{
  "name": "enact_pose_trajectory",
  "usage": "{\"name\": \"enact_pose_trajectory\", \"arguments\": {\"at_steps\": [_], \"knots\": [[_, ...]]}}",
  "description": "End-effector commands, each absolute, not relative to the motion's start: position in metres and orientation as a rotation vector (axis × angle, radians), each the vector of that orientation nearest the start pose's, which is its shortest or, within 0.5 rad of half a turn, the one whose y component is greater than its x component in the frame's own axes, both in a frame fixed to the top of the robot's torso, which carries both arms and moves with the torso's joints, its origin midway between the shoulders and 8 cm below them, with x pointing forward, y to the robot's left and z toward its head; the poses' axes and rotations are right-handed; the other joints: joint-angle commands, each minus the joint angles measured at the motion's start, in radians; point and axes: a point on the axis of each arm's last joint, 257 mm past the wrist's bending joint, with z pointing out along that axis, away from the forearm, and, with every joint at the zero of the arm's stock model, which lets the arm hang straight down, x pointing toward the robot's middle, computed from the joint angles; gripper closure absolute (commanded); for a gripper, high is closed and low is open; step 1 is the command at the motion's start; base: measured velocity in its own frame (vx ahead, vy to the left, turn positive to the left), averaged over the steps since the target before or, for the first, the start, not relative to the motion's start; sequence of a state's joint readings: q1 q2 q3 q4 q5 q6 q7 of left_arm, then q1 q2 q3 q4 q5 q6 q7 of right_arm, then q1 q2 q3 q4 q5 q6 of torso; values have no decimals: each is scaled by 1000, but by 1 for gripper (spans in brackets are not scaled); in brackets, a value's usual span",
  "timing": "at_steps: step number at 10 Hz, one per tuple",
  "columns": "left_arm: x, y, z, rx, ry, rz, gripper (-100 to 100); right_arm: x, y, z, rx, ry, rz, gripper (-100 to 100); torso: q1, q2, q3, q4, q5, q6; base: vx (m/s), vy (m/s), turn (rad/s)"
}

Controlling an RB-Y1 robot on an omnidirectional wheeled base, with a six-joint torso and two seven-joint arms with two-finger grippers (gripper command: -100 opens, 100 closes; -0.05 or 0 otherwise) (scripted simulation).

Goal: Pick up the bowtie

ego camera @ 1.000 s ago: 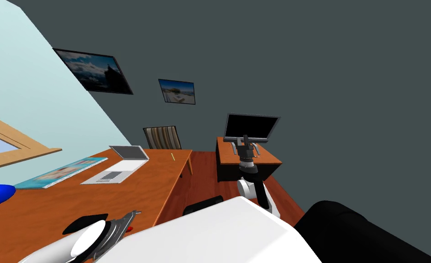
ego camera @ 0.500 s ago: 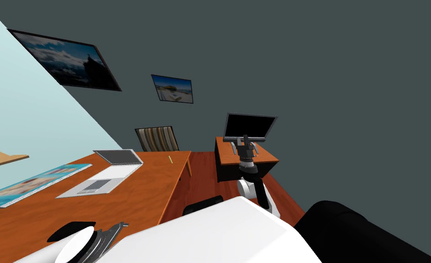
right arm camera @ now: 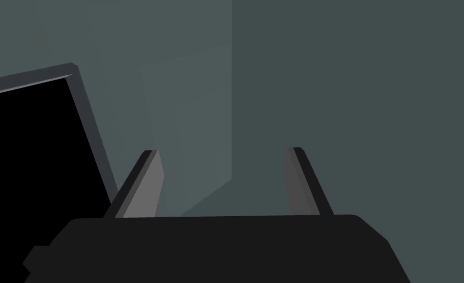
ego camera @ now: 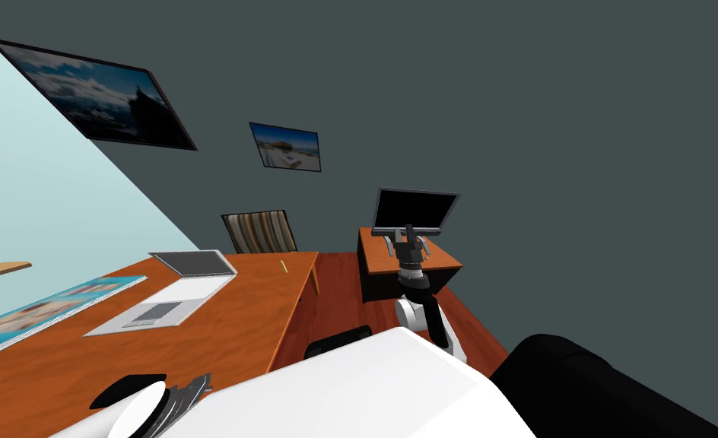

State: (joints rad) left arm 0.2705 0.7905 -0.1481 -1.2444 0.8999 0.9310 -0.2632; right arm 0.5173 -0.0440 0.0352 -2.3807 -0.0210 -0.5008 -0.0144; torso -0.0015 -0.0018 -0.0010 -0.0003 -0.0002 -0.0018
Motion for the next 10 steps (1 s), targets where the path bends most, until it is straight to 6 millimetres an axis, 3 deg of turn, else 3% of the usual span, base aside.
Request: {"name": "enact_pose_trajectory", "arguments": {"at_steps": [1,4,5,6,8,9,10], "knots": [[168,490,-530,-2182,2191,-54,100,323,-262,62,581,574,1382,0,0,0,0,0,0,0,-5,2,14],[168,490,-530,-2183,2191,-53,100,323,-262,62,581,574,1382,0,0,0,0,0,0,0,1,0,-4],[168,490,-530,-2183,2191,-53,0,323,-262,62,581,574,1382,0,0,0,0,0,0,0,0,0,0],[172,495,-518,-2176,2199,-52,100,323,-262,62,581,574,1382,0,0,0,0,0,0,0,0,-26,65],[175,500,-508,-2171,2207,-49,100,323,-262,62,581,574,1382,0,-3,0,0,0,-1,0,0,-46,44],[175,497,-513,-2171,2203,-50,100,323,-262,62,581,574,1382,0,-4,0,0,0,-1,0,4,-23,9],[175,497,-512,-2172,2204,-49,0,323,-262,62,581,574,1382,0,-3,0,0,0,0,0,0,0,0]]}}
